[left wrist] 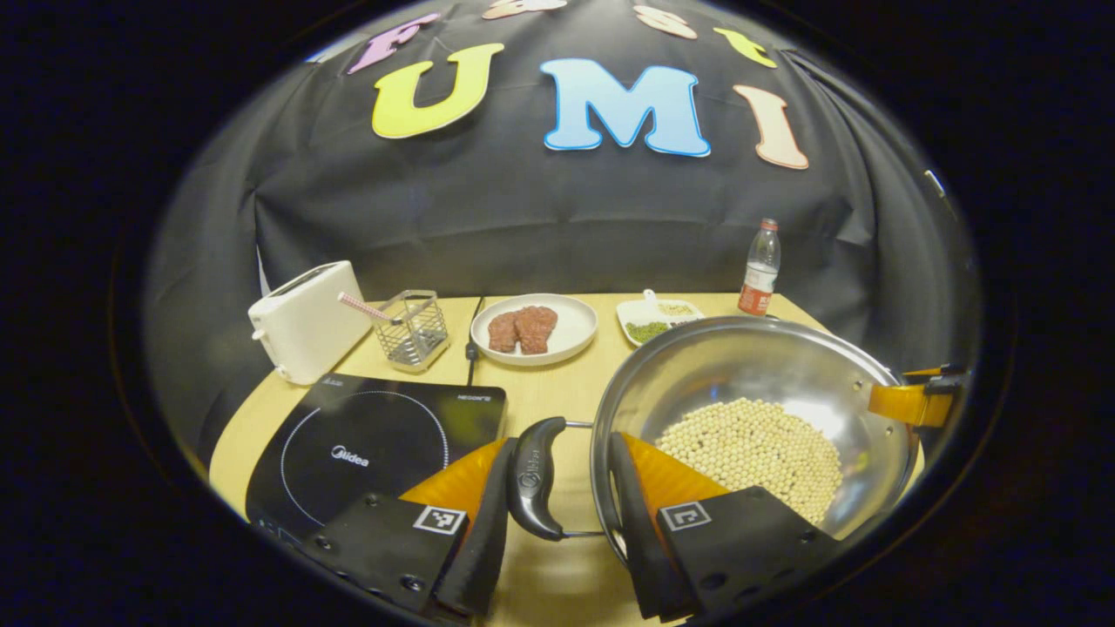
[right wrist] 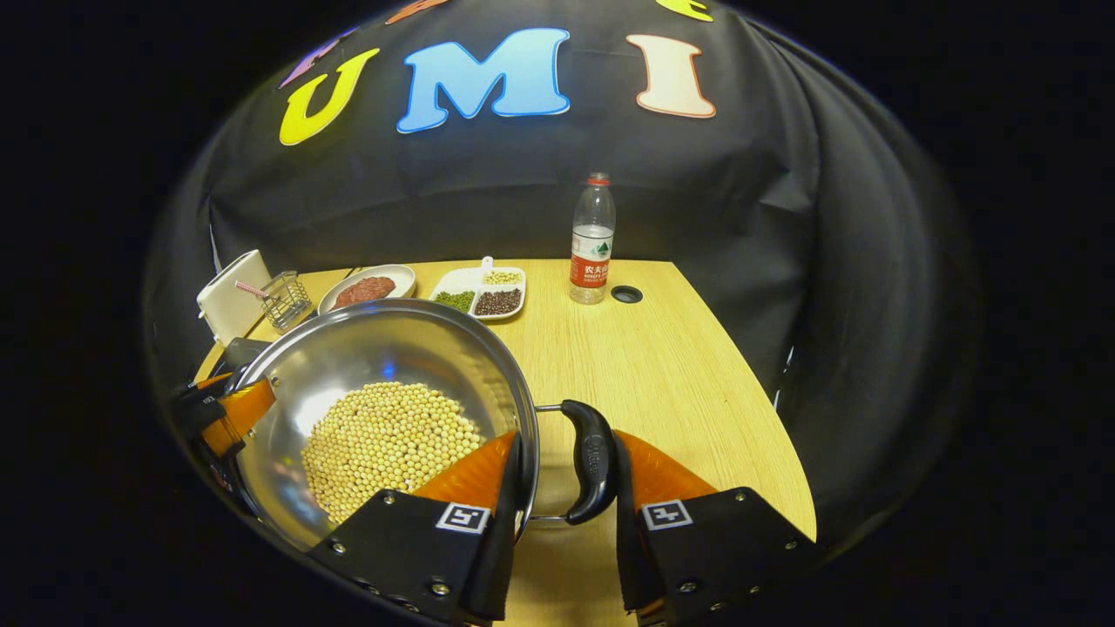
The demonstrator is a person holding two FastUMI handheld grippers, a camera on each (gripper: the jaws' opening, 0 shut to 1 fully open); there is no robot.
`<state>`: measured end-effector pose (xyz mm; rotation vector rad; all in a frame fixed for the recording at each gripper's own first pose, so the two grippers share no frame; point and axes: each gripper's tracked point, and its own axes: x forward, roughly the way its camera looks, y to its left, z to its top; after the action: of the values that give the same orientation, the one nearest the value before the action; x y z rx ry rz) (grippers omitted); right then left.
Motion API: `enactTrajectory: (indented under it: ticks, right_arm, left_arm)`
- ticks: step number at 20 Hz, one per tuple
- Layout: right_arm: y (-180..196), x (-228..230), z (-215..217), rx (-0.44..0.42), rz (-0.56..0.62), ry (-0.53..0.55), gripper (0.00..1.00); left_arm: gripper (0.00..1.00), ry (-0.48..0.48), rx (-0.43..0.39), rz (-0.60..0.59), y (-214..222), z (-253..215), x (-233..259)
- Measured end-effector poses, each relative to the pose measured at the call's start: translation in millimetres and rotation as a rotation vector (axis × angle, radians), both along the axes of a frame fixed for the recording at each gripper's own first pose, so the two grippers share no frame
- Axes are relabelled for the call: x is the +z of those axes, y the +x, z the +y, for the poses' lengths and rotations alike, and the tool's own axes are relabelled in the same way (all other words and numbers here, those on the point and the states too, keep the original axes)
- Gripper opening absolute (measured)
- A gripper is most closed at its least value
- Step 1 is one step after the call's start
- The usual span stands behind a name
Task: First push the handle of the pot to place it horizontally, then grasp the pot with both hands and set it on the induction cooktop.
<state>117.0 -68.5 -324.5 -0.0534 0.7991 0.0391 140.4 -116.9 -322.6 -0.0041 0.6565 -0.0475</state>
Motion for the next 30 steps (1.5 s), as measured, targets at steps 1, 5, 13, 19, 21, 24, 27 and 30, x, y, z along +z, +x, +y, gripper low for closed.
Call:
enactTrajectory:
  ticks: [1, 5, 13, 19, 21, 24, 27, 30]
  right_arm:
    - [-2.4, 2.2, 4.8, -0.006, -0.003, 0.001, 0.49]
    - [-11.0, 16.3, 26.3, -0.024, -0.021, -0.003, 0.49]
    - [-25.3, 27.3, 78.9, -0.024, -0.032, -0.001, 0.49]
    - [-30.6, 29.0, 118.5, -0.018, -0.03, -0.004, 0.49]
    - [-33.6, 28.8, 131.7, -0.017, -0.027, -0.004, 0.49]
    - [-35.9, 27.5, 153.8, -0.016, -0.025, -0.005, 0.49]
    - [-39.0, 24.5, 175.4, -0.022, -0.02, -0.005, 0.49]
    - [-42.1, 23.5, 197.3, -0.035, -0.02, -0.003, 0.49]
  left_arm:
    - [0.66, -0.002, -0.003, -0.003, -0.7, 6.2, 2.4]
    - [0.66, -0.01, -0.017, -0.014, -2.2, 30.1, 12.5]
    - [0.66, -0.014, -0.015, -0.021, -6.9, 87.4, 21.3]
    - [0.63, -0.018, -0.017, -0.02, -7.7, 128.9, 19.0]
    - [0.66, -0.015, -0.015, -0.017, -8.8, 145.3, 18.4]
    - [0.63, -0.018, -0.014, -0.012, -9.0, 168.1, 13.8]
    - [0.63, -0.017, -0.021, -0.008, -7.8, 190.1, 10.0]
    - [0.66, -0.016, -0.035, -0.006, -4.2, 212.8, 4.0]
